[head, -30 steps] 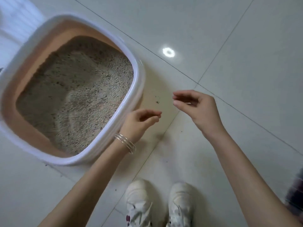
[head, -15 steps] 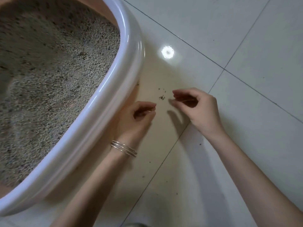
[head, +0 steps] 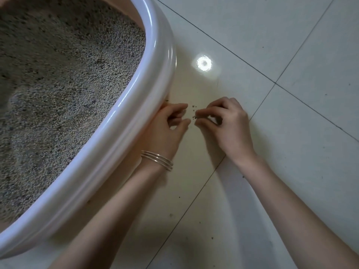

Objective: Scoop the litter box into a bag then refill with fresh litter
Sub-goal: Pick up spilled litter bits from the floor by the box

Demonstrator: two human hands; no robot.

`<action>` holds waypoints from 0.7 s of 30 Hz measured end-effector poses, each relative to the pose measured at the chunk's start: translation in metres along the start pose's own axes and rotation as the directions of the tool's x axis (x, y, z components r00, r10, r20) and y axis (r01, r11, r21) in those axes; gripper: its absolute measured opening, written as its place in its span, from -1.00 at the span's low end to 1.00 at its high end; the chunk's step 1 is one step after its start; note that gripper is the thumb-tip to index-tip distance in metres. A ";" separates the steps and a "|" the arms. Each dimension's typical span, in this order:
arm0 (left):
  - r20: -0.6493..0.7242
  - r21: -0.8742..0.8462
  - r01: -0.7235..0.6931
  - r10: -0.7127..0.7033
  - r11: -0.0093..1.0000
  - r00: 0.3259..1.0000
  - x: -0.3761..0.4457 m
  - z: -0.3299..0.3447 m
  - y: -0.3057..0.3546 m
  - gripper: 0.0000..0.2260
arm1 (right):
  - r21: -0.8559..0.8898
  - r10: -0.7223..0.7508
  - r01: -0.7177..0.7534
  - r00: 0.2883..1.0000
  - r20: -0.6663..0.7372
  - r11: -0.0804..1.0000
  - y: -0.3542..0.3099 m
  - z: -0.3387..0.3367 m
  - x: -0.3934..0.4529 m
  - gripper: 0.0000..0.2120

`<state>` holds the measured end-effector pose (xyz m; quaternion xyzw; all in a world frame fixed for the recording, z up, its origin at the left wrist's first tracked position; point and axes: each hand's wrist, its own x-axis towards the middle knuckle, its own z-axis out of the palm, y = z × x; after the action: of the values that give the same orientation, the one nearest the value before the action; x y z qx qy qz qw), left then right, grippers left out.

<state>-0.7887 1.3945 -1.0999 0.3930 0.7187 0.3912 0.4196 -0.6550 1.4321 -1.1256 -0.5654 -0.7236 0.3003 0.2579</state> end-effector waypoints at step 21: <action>0.187 0.545 -0.612 0.628 0.573 0.756 0.024 0.014 -0.017 -0.95 | 0.082 0.067 -0.064 0.997 -0.035 0.995 0.008 -0.015 -0.005 -0.76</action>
<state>-0.7888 1.4128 -1.1271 0.7211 0.6239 0.2818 0.1071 -0.6381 1.4304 -1.1210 -0.5836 -0.6869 0.3270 0.2841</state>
